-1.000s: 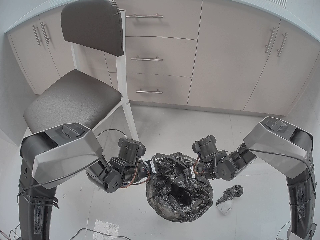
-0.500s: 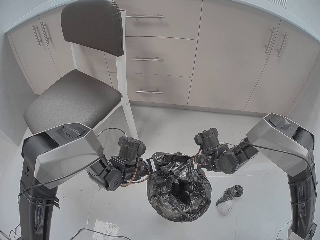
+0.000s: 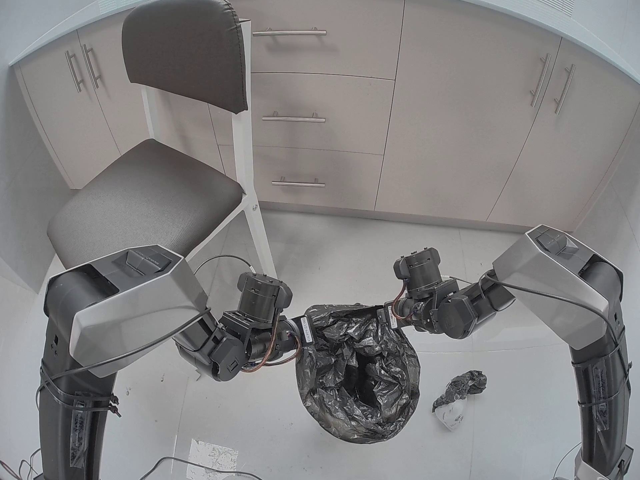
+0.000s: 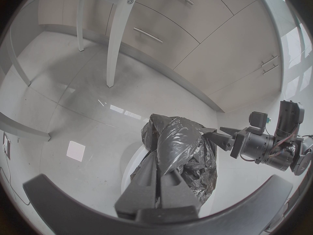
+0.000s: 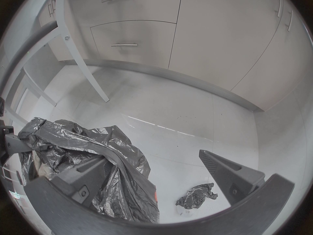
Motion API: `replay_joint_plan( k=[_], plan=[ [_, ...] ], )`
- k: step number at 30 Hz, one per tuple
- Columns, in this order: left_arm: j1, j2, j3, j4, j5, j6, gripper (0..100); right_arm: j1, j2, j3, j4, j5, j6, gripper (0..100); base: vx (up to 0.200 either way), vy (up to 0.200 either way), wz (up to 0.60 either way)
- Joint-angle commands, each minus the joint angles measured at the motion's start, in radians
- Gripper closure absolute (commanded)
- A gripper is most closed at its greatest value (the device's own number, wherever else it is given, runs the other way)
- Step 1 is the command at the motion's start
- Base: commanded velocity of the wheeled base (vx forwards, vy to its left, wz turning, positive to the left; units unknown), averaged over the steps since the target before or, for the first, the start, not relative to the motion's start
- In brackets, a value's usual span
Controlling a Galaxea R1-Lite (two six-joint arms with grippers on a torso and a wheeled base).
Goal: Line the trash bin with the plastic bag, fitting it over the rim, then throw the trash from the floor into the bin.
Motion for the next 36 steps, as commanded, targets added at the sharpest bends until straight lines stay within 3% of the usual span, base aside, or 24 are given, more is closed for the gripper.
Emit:
replay_joint_plan(
  k=[1,10,11,16,25,36],
  plan=[
    [-0.001,0.002,-0.003,0.0,0.0,0.0,100,-0.003,0.015,-0.011,-0.001,0.0,-0.001,0,0.0,0.0,0.0],
    [0.01,0.016,-0.024,0.013,-0.003,0.007,100,-0.005,0.036,-0.043,-0.001,0.006,0.003,0,0.0,0.0,0.0],
    [0.01,0.016,-0.024,0.013,-0.003,0.007,0,-0.005,0.036,-0.043,-0.001,0.006,0.003,0,0.0,0.0,0.0],
    [0.039,0.063,-0.108,0.082,0.017,0.098,0,-0.003,0.055,-0.063,-0.001,0.006,0.003,0,0.0,0.0,0.0],
    [0.051,0.086,-0.168,0.146,0.078,0.108,0,-0.003,0.079,-0.085,-0.001,0.009,0.003,0,0.0,0.0,0.0],
    [0.067,0.12,-0.182,0.157,0.157,0.185,0,-0.003,0.113,-0.12,-0.001,0.009,0.004,0,0.0,0.0,0.0]
  ],
)
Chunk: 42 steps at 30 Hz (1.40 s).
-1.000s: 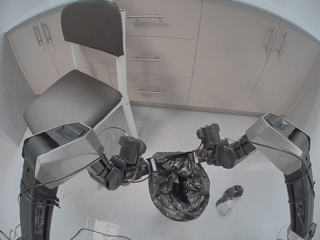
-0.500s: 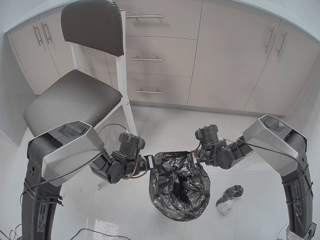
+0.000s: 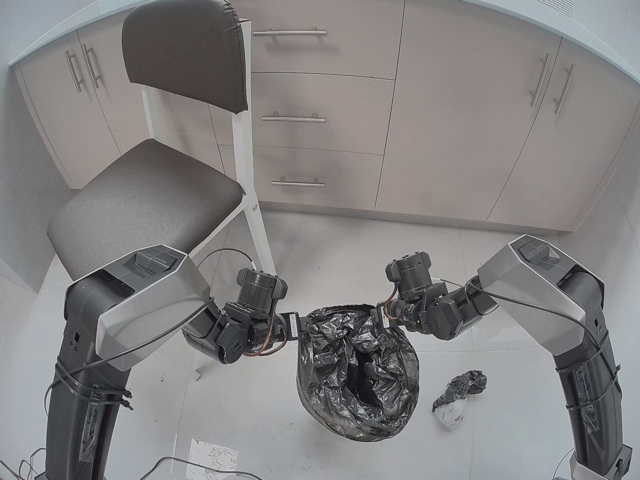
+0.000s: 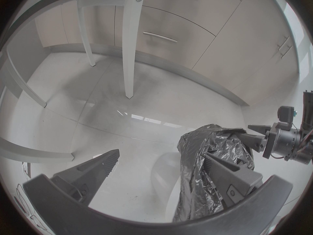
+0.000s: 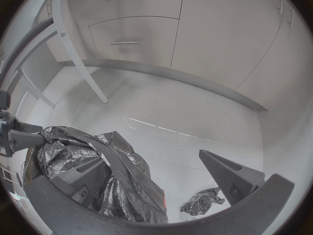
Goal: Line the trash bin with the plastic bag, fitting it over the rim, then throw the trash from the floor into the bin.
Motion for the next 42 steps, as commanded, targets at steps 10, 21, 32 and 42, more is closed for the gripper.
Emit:
replay_joint_plan(
  k=[10,21,32,42],
  plan=[
    [0.023,0.027,0.009,0.024,0.014,0.116,0,0.005,0.022,-0.019,-0.002,0.0,0.005,0,0.0,0.0,0.0],
    [0.034,0.025,0.0,0.06,0.016,0.138,0,0.007,0.021,-0.018,-0.003,0.0,0.007,0,0.0,0.0,0.0],
    [0.038,0.005,0.017,-0.005,0.03,0.084,0,0.005,0.018,-0.019,-0.003,-0.002,0.007,0,0.0,0.0,0.0],
    [0.063,0.051,0.017,-0.002,0.025,0.204,0,0.003,0.031,-0.021,-0.003,0.0,0.013,0,0.0,0.0,0.0]
  ],
)
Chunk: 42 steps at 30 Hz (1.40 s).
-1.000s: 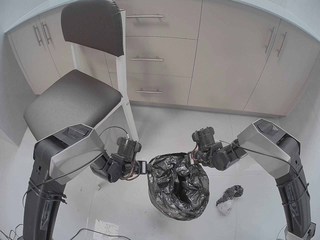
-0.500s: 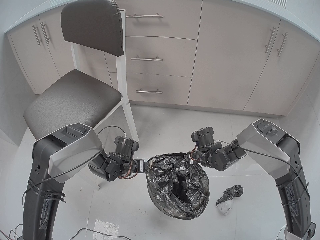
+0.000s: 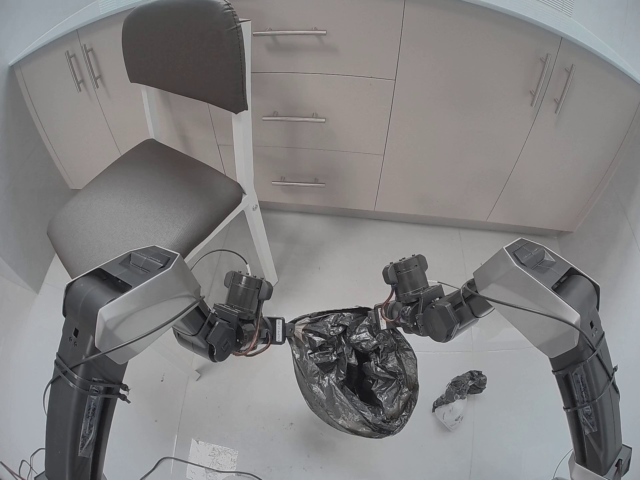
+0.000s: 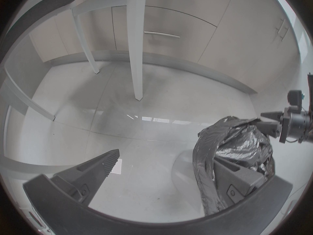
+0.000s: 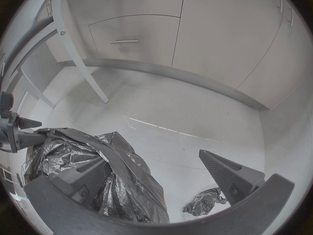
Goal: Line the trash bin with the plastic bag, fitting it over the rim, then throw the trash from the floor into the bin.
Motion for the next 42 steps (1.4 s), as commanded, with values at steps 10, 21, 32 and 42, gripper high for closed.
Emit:
replay_joint_plan(
  k=[10,21,32,42],
  plan=[
    [0.027,0.031,-0.049,0.135,-0.007,0.08,0,-0.013,0.047,-0.034,0.001,0.0,0.001,0,0.0,0.0,0.0],
    [0.025,0.026,-0.121,0.374,-0.029,0.148,0,-0.041,0.065,-0.054,0.003,0.0,-0.004,0,0.0,0.0,0.0],
    [0.024,0.025,-0.118,0.377,-0.041,0.149,0,-0.088,0.099,-0.094,0.015,0.041,-0.004,0,0.0,0.0,0.0],
    [0.024,0.023,-0.112,0.374,-0.041,0.145,0,-0.11,0.091,-0.08,0.018,0.095,0.008,0,0.0,0.0,0.0]
  ],
)
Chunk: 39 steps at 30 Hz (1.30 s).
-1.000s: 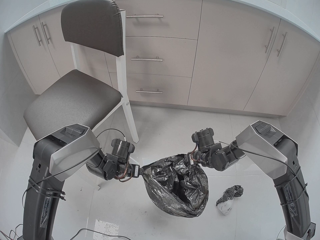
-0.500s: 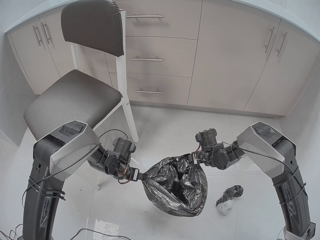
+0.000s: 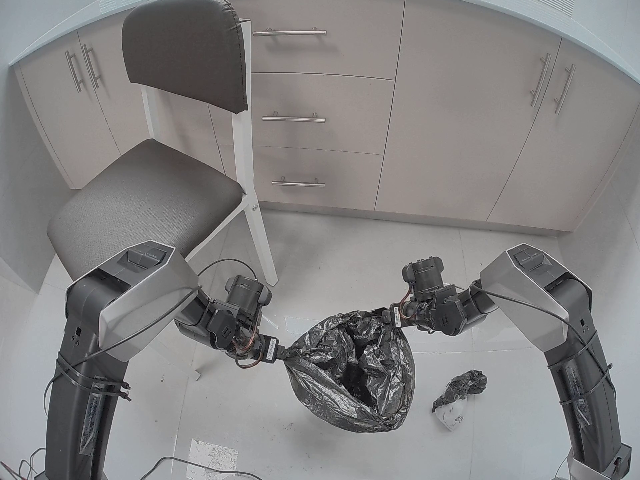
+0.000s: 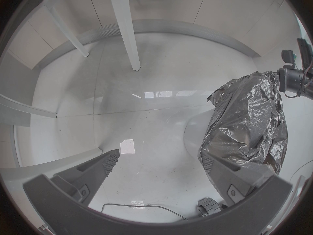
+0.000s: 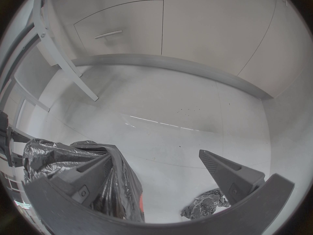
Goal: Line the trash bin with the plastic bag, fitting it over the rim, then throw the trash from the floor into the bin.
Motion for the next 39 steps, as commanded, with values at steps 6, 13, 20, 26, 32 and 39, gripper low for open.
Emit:
replay_joint_plan(
  k=[6,13,20,26,32,39],
  plan=[
    [0.001,-0.001,0.002,-0.008,0.001,-0.006,0,-0.027,-0.04,0.081,0.0,0.058,0.077,0,0.0,0.0,0.0],
    [0.003,-0.001,0.002,-0.008,0.001,-0.006,0,-0.038,-0.076,0.159,-0.001,0.066,0.117,0,0.0,0.0,0.0],
    [0.003,-0.001,0.004,-0.003,0.001,-0.004,0,-0.043,-0.179,0.276,-0.007,0.06,0.18,0,0.0,0.0,0.0],
    [0.003,-0.001,0.004,-0.003,0.001,-0.004,0,-0.029,-0.318,0.38,-0.01,0.061,0.201,0,0.0,0.0,0.0],
    [0.003,-0.001,0.005,-0.005,0.001,-0.004,0,0.097,-0.36,0.42,-0.012,0.064,0.201,0,0.0,0.0,0.0],
    [0.008,-0.001,0.005,-0.006,0.001,-0.004,0,0.138,-0.206,0.313,-0.009,0.046,0.201,0,0.0,0.0,0.0]
  ],
)
